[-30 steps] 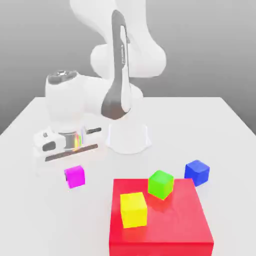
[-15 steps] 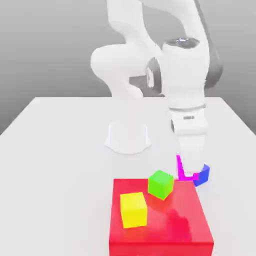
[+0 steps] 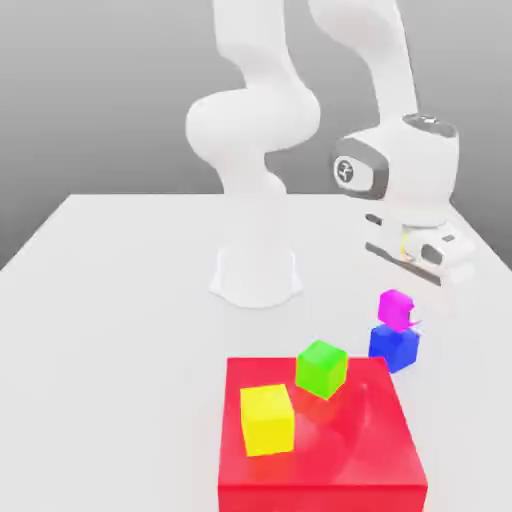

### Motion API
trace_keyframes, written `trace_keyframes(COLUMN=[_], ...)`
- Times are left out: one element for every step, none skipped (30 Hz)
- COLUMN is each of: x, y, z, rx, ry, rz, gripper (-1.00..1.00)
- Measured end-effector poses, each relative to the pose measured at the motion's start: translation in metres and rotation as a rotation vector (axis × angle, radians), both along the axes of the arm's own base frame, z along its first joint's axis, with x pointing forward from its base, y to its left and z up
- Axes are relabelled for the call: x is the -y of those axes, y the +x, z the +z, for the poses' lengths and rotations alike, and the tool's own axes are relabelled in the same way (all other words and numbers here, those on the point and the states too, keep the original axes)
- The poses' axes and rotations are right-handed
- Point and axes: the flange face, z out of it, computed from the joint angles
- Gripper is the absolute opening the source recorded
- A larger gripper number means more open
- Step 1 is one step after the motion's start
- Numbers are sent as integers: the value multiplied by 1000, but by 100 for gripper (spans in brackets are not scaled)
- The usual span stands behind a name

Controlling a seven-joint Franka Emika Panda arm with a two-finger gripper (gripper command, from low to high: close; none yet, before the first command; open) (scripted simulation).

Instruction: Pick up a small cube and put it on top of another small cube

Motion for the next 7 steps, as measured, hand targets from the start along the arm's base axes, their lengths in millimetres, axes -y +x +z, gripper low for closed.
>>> trace_keyframes(x=[0, 0, 0, 0, 0, -1, -1], y=[0, 0, 0, 0, 0, -1, 0], z=[0, 0, 0, 0, -3, -1, 4], rx=[0, 0, 0, 0, 1, 1, 0], ry=[0, 0, 0, 0, 1, 2, 2], rz=[0, 0, 0, 0, 0, 3, 3], gripper=[100, 100, 100, 100, 100, 100, 100])
